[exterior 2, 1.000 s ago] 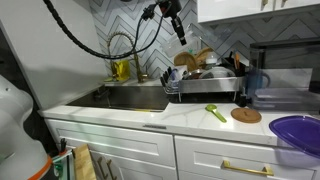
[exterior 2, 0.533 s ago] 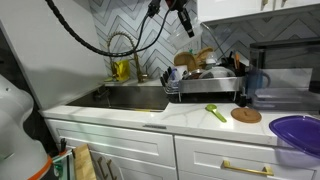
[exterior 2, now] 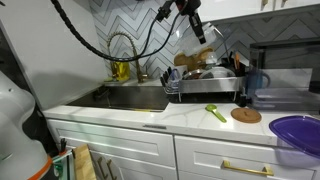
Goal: Pick up the lunchbox on the right, put it in the other lunchbox and then put them in the drying rack
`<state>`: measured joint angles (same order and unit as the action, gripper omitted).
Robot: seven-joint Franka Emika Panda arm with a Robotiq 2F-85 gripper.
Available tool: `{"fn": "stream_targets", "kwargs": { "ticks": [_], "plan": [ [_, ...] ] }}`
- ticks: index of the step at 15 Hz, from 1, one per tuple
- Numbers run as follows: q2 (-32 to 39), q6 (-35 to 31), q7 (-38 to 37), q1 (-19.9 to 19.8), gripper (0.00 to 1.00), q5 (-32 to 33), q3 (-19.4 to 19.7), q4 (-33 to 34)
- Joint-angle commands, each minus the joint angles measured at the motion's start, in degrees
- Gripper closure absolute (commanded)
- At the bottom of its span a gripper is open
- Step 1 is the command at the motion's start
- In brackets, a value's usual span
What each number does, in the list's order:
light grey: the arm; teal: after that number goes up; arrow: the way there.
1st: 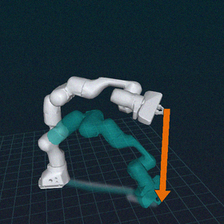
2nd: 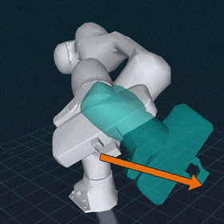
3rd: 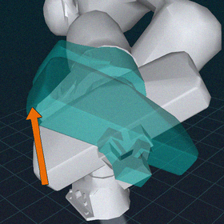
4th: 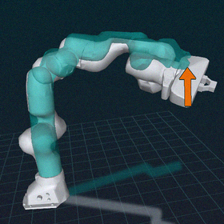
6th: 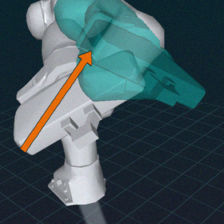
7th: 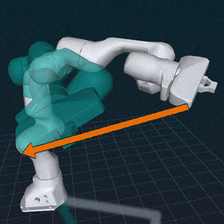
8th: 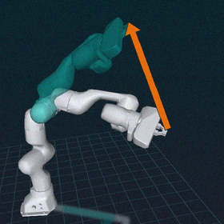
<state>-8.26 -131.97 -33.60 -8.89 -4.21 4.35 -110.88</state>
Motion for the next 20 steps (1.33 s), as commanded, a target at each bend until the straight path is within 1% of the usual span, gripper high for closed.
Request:
{"fn": "stream_targets", "kwargs": {
  "ticks": [1, 3, 4, 5, 6, 7, 8, 9, 12, 15, 17, 18, 20],
  "plan": [
    [2.89, -2.90, -1.32, 0.19, 0.98, 1.01, 0.01, 0.95],
    [3.64, -4.25, -0.17, 0.82, 0.98, 0.02, -0.04, 0.83],
    [3.81, -5.10, -0.19, 1.03, 0.98, 0.75, -0.20, 0.83],
    [4.03, -5.20, -0.31, 1.20, 0.89, 1.10, -0.31, 1.07],
    [4.27, -5.32, -0.33, 1.34, 0.88, 1.14, -0.37, 1.26],
    [4.62, -5.24, -0.37, 1.41, 0.80, 1.18, -0.40, 1.49],
    [4.93, -5.31, -0.32, 1.49, 0.63, 1.31, -0.40, 1.59],
    [5.22, -5.42, -0.40, 1.55, 0.62, 1.44, -0.40, 1.72],
    [5.95, -5.67, -0.33, 1.73, 0.40, 1.65, -0.30, 1.92],
    [6.31, -5.93, -0.38, 1.80, 0.16, 1.65, -0.21, 2.02],
    [6.51, -5.93, -0.50, 1.81, 0.03, 1.41, -0.17, 2.16],
    [6.62, -5.76, -0.76, 1.83, 0.00, 1.18, -0.18, 2.29],
    [6.84, -5.63, -0.98, 1.90, 0.00, 0.80, -0.22, 2.45]
  ]
}}
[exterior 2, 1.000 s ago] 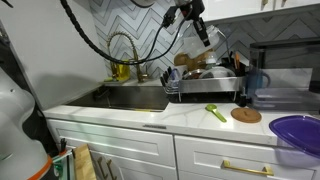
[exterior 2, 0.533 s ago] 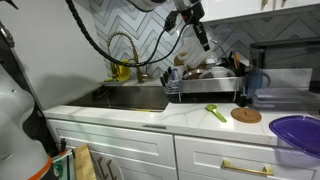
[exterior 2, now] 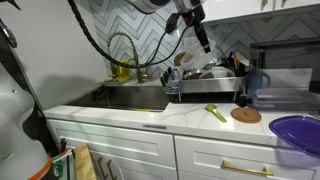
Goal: Pick up the lunchbox on the right, put it in the other lunchbox and then put them in the drying rack
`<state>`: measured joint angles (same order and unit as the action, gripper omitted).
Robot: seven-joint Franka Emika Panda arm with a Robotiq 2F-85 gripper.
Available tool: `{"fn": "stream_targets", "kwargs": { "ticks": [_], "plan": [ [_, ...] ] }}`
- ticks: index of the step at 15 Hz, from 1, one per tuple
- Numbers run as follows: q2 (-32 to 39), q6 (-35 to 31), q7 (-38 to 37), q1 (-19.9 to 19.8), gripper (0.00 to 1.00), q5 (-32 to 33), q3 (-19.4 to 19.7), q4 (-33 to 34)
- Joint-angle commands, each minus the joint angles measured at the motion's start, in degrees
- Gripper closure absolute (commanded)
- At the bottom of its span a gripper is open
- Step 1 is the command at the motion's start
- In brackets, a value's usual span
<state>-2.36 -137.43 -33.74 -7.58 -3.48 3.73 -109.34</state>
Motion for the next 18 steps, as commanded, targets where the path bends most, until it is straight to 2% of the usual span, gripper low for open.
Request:
{"fn": "stream_targets", "kwargs": {
  "ticks": [1, 4, 13, 16, 18],
  "plan": [
    [1.22, -0.11, -1.24, 0.63, 0.00, 0.25, 0.38, 1.04],
    [1.31, 0.08, -1.46, 0.84, 0.00, 0.28, 0.41, 1.16],
    [-6.59, 3.93, -2.15, 0.00, 0.00, 3.94, 0.24, -2.01],
    [-8.90, 5.61, -0.22, -0.17, 0.00, 3.99, 0.10, -3.09],
    [-10.85, 9.11, 3.60, -0.39, 0.00, 5.02, 0.47, -3.62]
  ]
}}
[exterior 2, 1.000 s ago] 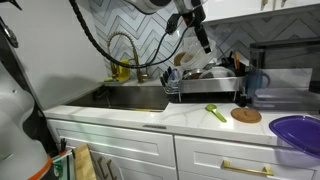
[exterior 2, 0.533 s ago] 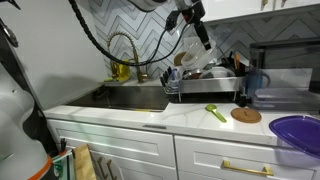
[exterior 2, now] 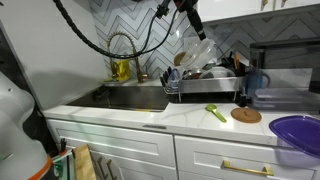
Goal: Pick up the lunchbox on the right, put it in the other lunchbox and then put them in the drying rack
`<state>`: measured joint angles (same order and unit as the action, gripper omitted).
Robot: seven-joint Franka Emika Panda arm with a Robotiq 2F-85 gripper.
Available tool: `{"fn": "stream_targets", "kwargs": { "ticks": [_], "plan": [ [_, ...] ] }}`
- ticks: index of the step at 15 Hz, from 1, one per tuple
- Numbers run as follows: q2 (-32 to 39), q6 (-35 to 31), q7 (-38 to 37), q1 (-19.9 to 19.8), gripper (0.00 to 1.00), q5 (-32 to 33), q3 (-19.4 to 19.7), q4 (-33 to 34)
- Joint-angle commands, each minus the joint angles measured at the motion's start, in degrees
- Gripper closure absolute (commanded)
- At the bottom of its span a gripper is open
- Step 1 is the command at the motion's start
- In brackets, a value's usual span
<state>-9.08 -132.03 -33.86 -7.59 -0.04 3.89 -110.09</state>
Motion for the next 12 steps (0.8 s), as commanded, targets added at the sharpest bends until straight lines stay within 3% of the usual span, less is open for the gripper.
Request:
{"fn": "stream_targets", "kwargs": {
  "ticks": [1, 4, 11, 12],
  "plan": [
    [-5.54, 5.41, 7.52, -0.35, 0.00, 1.39, 0.73, -3.54],
    [-10.10, 9.05, 16.53, -0.74, 0.00, 2.09, 1.57, -5.88],
    [-19.82, 8.05, 28.56, -1.82, 0.00, 3.69, 3.17, -12.98],
    [-15.94, 8.60, 26.01, -1.96, 0.00, 2.85, 2.55, -8.69]
  ]
}}
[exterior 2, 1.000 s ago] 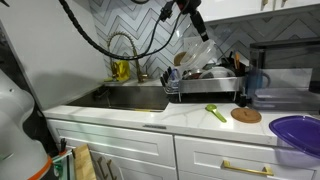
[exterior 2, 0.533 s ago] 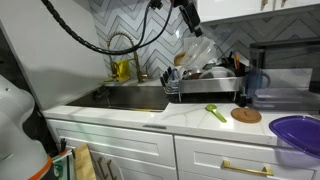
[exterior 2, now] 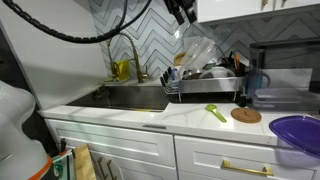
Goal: Pick up the lunchbox on the right, put it in the other lunchbox and then put them in the drying rack
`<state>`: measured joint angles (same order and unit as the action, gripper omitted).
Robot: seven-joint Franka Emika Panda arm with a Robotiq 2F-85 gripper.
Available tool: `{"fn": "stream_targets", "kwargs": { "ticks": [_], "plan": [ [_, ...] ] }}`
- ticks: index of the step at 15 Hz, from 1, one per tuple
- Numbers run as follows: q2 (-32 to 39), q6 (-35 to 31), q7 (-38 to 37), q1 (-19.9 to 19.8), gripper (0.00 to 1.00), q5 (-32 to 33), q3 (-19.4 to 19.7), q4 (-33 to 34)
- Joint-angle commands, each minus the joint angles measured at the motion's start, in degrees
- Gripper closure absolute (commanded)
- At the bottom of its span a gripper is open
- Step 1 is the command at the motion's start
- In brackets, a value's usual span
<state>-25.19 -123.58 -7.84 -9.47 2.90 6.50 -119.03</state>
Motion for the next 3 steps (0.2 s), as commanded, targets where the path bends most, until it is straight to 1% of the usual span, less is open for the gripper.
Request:
{"fn": "stream_targets", "kwargs": {
  "ticks": [1, 3],
  "plan": [
    [-0.54, 0.15, 0.38, -0.13, 0.00, -0.09, 0.04, -0.23],
    [-0.43, 0.15, 0.33, -0.10, 0.00, -0.09, -0.04, 0.11]
  ]
}}
